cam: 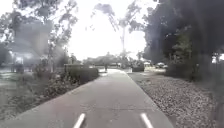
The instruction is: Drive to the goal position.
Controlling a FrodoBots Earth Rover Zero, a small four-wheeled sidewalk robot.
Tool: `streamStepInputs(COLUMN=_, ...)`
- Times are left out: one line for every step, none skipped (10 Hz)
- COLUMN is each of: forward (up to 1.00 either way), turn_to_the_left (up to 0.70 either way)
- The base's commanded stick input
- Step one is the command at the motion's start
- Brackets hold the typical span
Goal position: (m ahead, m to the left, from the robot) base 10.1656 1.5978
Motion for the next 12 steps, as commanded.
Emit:
streamStepInputs(forward=1.0, turn_to_the_left=0.0)
streamStepInputs(forward=1.0, turn_to_the_left=0.0)
streamStepInputs(forward=1.0, turn_to_the_left=0.0)
streamStepInputs(forward=1.0, turn_to_the_left=0.0)
streamStepInputs(forward=1.0, turn_to_the_left=0.0)
streamStepInputs(forward=1.0, turn_to_the_left=0.0)
streamStepInputs(forward=1.0, turn_to_the_left=0.0)
streamStepInputs(forward=1.0, turn_to_the_left=0.0)
streamStepInputs(forward=1.0, turn_to_the_left=0.0)
streamStepInputs(forward=1.0, turn_to_the_left=0.0)
streamStepInputs(forward=1.0, turn_to_the_left=0.0)
streamStepInputs(forward=1.0, turn_to_the_left=0.0)
